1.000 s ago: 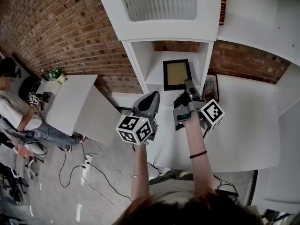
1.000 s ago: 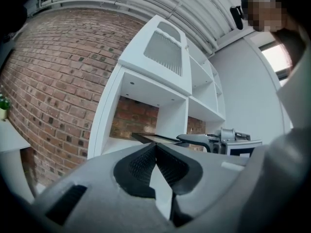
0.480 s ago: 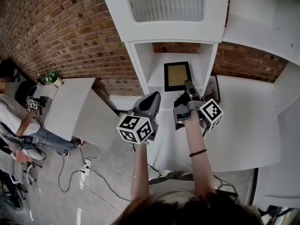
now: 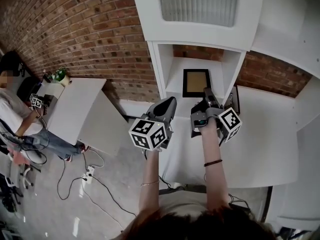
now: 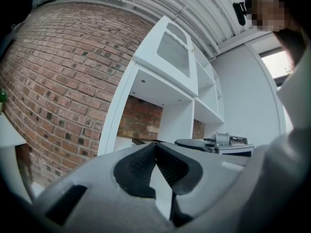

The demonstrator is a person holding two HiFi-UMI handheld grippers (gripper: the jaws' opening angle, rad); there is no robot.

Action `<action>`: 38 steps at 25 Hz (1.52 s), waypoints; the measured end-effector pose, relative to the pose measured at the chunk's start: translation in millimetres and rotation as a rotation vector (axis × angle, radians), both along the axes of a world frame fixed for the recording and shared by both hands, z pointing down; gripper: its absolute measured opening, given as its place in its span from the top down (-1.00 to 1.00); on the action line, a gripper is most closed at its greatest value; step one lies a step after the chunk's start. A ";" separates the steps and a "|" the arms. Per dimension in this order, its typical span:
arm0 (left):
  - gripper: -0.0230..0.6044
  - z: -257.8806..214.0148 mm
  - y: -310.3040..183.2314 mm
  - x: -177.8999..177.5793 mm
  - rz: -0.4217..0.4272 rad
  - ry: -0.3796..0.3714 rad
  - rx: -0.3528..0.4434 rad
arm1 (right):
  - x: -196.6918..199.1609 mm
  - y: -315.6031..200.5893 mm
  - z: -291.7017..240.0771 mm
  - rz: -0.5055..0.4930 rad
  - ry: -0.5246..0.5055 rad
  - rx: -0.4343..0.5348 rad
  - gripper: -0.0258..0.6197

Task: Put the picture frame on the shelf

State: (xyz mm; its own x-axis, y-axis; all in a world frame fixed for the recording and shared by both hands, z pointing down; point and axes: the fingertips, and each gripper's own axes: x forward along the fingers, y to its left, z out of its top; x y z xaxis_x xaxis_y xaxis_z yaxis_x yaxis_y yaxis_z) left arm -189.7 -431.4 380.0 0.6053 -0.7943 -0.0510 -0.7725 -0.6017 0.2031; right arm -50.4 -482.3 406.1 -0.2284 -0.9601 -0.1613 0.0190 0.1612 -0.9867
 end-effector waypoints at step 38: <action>0.89 11.7 -12.6 7.7 0.041 0.001 -0.012 | -4.2 -7.9 29.0 -0.017 0.106 -0.121 0.69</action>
